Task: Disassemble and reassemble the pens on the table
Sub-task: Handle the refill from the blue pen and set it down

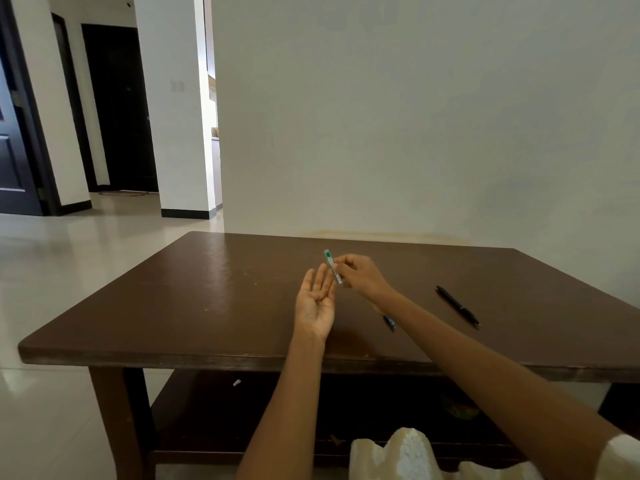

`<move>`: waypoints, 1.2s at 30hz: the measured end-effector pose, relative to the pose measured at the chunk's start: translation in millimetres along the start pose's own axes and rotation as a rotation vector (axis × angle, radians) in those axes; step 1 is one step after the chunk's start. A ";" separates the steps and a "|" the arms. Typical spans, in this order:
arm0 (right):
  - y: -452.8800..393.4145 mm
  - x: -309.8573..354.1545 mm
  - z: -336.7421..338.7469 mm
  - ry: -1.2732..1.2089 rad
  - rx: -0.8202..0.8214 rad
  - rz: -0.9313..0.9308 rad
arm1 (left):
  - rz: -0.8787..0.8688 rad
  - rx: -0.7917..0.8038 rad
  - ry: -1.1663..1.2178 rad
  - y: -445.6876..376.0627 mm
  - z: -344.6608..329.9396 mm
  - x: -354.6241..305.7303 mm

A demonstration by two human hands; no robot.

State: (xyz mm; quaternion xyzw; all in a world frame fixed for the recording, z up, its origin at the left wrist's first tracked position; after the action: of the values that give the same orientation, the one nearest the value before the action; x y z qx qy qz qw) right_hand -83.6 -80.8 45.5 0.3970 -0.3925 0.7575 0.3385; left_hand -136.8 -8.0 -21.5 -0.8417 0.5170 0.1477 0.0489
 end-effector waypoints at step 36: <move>17.2 -17.9 24.4 -0.033 -0.004 -0.004 | -0.025 0.364 -1.535 7.1 -4.6 -13.5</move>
State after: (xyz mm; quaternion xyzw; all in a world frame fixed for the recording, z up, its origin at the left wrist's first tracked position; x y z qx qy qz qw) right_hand -81.4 -113.5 33.6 0.4095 -0.3989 0.7493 0.3343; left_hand -147.8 -0.8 -12.6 -0.4890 0.3450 0.6000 0.5310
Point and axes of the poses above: each hand's wrist, its own y-axis away from the middle knuckle, its own z-axis out of the back of the hand, x = y × z, the point moved 8 cm from there along -y, towards the middle knuckle, and after that the axes turned 5 degrees about -x, right-handed, at the moved point
